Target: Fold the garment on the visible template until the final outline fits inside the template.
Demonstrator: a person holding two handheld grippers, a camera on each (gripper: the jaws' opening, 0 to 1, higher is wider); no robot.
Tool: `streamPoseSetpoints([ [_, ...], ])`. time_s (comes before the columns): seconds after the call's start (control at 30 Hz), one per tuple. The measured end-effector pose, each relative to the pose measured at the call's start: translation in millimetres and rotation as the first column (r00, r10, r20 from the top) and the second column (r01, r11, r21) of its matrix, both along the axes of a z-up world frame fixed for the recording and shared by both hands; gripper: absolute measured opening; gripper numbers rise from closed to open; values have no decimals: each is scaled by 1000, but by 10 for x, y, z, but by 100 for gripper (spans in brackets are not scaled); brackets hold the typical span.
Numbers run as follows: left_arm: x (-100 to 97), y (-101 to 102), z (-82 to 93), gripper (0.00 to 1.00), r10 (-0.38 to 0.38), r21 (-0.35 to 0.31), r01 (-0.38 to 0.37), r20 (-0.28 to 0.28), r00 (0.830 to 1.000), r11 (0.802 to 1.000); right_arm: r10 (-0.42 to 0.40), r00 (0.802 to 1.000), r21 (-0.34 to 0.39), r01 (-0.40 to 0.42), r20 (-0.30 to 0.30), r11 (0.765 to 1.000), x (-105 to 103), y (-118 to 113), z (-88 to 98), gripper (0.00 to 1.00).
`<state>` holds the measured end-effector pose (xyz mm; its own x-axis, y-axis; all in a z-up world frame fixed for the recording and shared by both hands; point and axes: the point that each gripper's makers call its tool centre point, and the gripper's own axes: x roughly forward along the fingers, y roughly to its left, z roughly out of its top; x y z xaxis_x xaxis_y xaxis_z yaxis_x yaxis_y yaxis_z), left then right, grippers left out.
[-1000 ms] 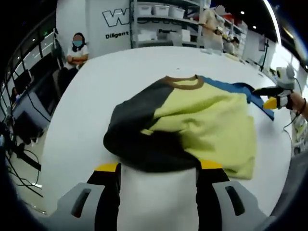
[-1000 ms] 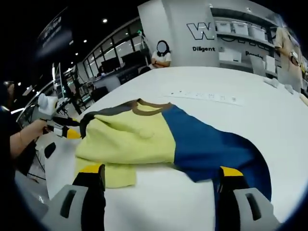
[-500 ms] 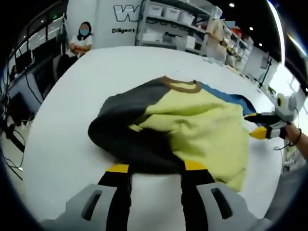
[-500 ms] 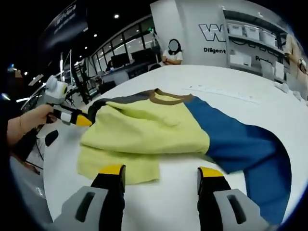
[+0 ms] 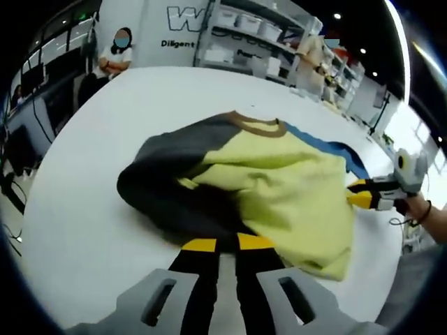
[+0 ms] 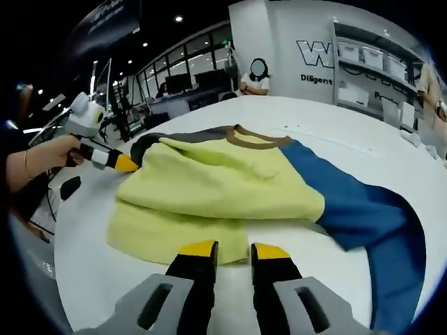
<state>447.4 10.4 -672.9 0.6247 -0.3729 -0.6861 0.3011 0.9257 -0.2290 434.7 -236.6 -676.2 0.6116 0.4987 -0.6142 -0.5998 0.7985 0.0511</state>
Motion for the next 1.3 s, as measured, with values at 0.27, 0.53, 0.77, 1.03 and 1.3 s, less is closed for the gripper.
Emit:
streamPoseSetpoints([
  [0.27,-53,-5,35,0,-22,28,22,22,1000,999,28,998,-13,-29,-57,1000,-186,20,46,0],
  [0.53,-58,53,158,0,-46,83,40,80,996,996,111,991,42,-109,-68,993,-433,121,357,0],
  [0.77,-66,161,272,0,-57,126,43,111,992,991,113,992,91,-108,-54,990,-573,119,602,0],
  [1.03,-97,313,325,0,-54,161,35,119,991,986,129,991,92,-125,-35,988,-779,97,739,0],
  [1.3,-96,403,346,0,-39,174,17,119,992,985,78,997,108,-74,-29,991,-995,-18,866,0],
])
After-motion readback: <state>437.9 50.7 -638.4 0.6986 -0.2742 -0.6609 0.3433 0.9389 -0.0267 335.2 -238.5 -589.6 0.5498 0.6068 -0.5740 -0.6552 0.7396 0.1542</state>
